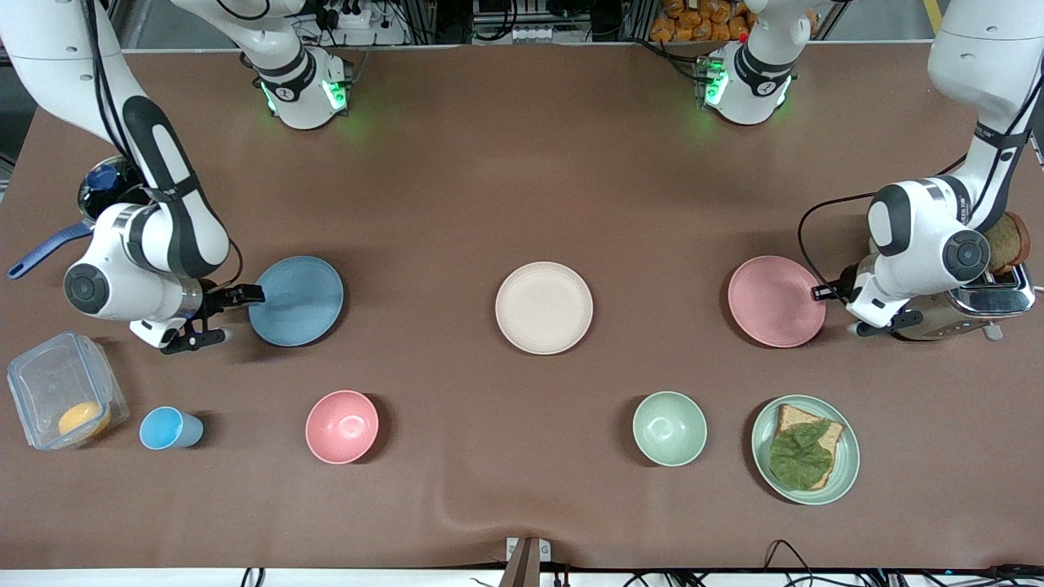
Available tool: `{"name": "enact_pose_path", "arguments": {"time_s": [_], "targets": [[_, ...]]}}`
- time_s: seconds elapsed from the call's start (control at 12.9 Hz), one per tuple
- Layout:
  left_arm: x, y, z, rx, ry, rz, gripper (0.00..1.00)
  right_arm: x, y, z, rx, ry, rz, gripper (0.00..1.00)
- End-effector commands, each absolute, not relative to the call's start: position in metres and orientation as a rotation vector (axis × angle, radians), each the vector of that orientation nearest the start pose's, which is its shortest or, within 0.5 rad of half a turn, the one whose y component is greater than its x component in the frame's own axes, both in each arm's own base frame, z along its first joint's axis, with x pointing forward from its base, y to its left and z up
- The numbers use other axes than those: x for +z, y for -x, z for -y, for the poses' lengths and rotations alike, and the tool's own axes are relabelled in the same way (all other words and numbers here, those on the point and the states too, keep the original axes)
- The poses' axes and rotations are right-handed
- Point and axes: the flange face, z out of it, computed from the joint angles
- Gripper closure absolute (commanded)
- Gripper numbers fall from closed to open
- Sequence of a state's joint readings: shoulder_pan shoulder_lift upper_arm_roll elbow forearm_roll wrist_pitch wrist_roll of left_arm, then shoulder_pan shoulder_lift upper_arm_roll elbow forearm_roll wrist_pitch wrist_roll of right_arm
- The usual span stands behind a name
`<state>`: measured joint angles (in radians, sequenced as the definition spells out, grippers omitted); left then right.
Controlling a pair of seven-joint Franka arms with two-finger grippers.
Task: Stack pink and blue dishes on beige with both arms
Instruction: 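Grip the blue plate with the right gripper while the left grips pink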
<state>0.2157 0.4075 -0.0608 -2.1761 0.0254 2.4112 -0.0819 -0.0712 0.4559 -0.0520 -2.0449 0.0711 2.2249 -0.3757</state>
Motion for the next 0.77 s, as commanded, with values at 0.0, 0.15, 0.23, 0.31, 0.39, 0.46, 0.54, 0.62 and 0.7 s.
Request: {"name": "enact_pose_path", "arguments": {"time_s": [0.0, 0.15, 0.23, 0.31, 0.39, 0.46, 0.54, 0.62, 0.7], "targets": [[0.196, -0.537, -0.086, 0.225, 3.142, 0.356, 1.0, 0.182, -0.556, 0.065, 0.4, 2.987, 0.311, 0.0], [0.223, -0.543, -0.087, 0.172, 3.152, 0.362, 1.0, 0.176, -0.556, 0.064, 0.391, 2.968, 0.268, 0.0], [0.244, -0.551, -0.06, 0.147, 3.187, 0.328, 1.0, 0.169, -0.557, 0.061, 0.382, 2.969, 0.264, 0.0], [0.268, -0.563, -0.034, 0.123, 3.223, 0.306, 1.0, 0.165, -0.557, 0.061, 0.378, 2.971, 0.266, 0.18], [0.292, -0.575, -0.006, 0.149, 3.251, 0.258, 1.0, 0.165, -0.557, 0.058, 0.375, 2.97, 0.266, 0.54], [0.315, -0.587, 0.016, 0.185, 3.285, 0.259, 1.0, 0.166, -0.558, 0.058, 0.368, 2.962, 0.245, 0.79], [0.328, -0.59, 0.038, 0.251, 3.311, 0.303, 1.0, 0.166, -0.558, 0.059, 0.36, 2.952, 0.234, 0.93], [0.331, -0.587, 0.07, 0.275, 3.332, 0.299, 1.0, 0.166, -0.558, 0.058, 0.36, 2.95, 0.247, 0.95], [0.33, -0.581, 0.1, 0.306, 3.334, 0.312, 1.0, 0.166, -0.558, 0.059, 0.356, 2.949, 0.254, 0.97]]}}
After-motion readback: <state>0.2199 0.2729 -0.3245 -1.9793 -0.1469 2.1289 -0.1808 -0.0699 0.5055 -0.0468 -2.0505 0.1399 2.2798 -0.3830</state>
